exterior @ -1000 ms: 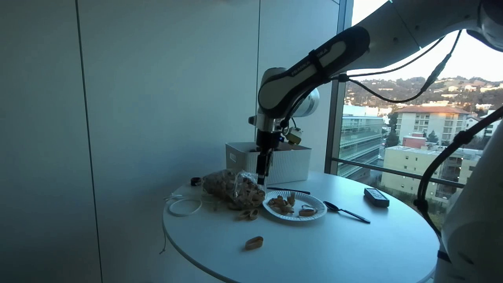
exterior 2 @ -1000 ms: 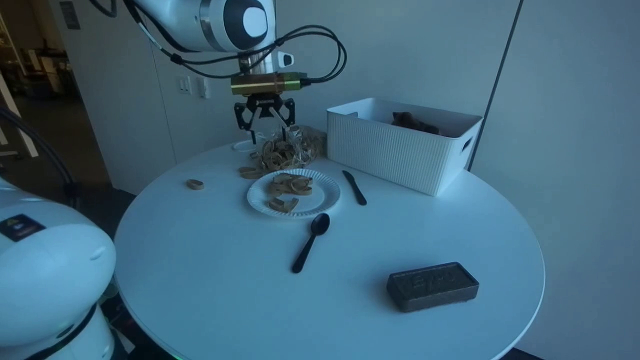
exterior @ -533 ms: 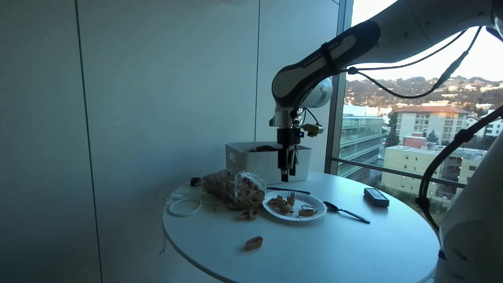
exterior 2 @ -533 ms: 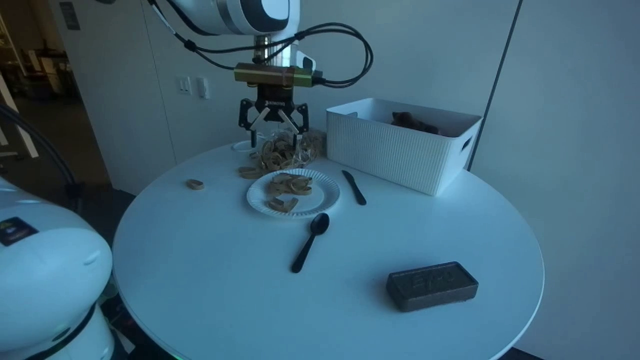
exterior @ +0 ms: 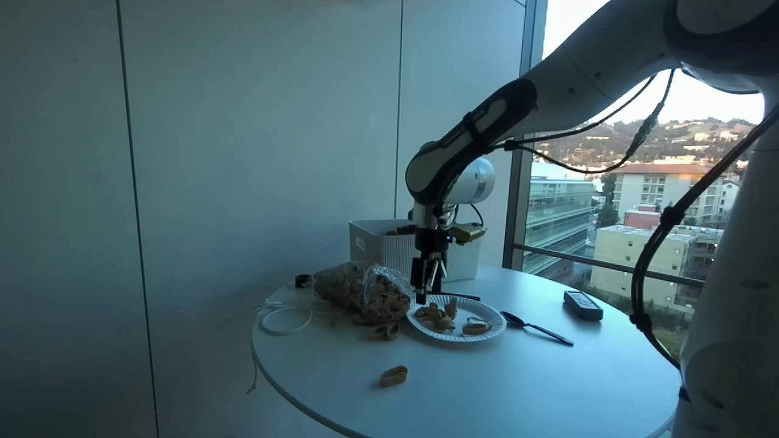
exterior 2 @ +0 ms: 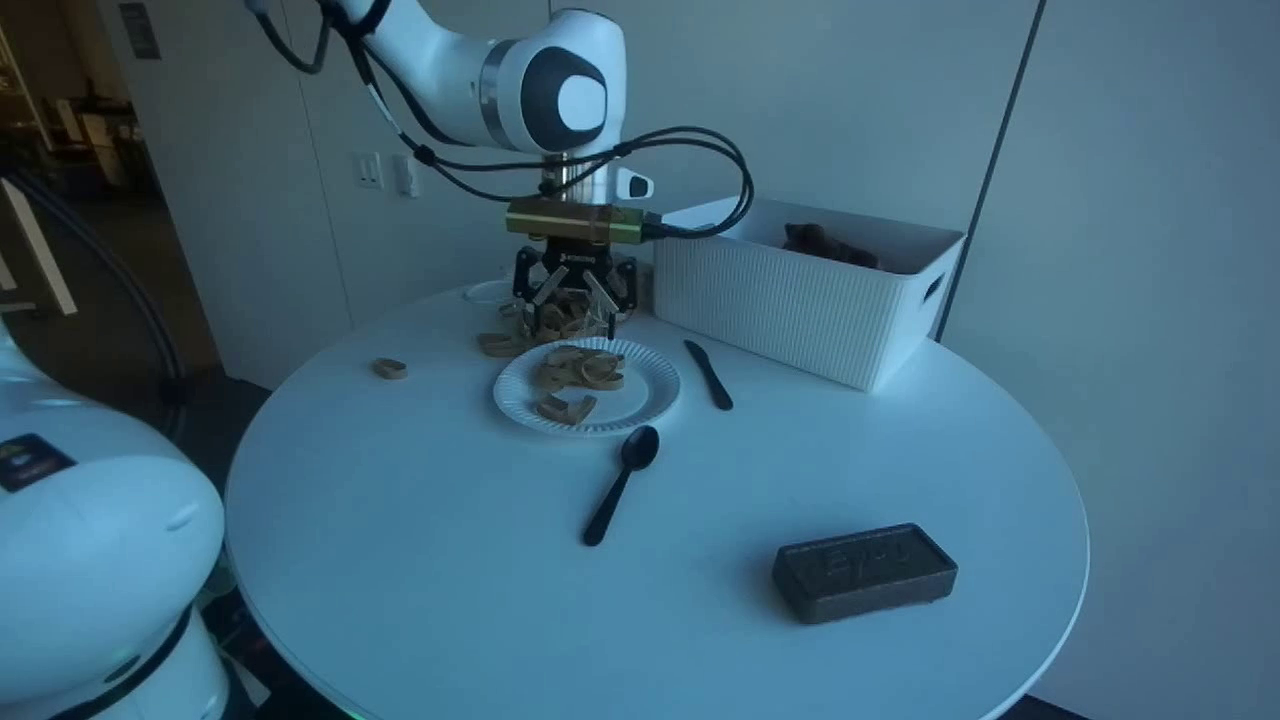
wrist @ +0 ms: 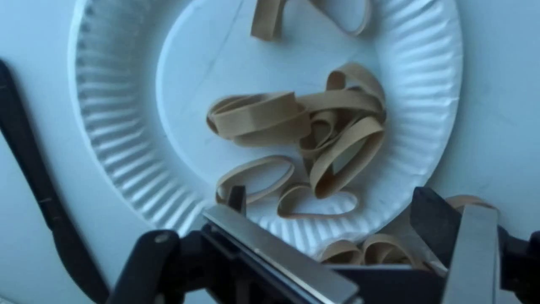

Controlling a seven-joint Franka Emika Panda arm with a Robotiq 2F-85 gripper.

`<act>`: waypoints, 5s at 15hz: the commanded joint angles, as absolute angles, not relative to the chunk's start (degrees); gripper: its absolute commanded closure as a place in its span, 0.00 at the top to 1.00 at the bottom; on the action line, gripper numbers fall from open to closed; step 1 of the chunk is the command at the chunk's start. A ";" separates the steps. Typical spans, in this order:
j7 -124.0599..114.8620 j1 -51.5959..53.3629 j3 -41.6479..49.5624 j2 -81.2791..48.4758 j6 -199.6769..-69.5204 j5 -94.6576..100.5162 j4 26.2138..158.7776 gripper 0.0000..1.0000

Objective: Remove the rubber bands from the plate

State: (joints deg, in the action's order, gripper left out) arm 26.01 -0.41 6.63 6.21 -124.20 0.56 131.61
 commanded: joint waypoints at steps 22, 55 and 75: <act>13.08 -3.57 5.20 4.45 -111.49 4.26 130.18 0.96; 31.28 -2.46 5.76 11.03 -111.30 -3.72 127.61 0.10; 26.59 1.70 0.34 4.47 -139.76 3.27 132.75 0.64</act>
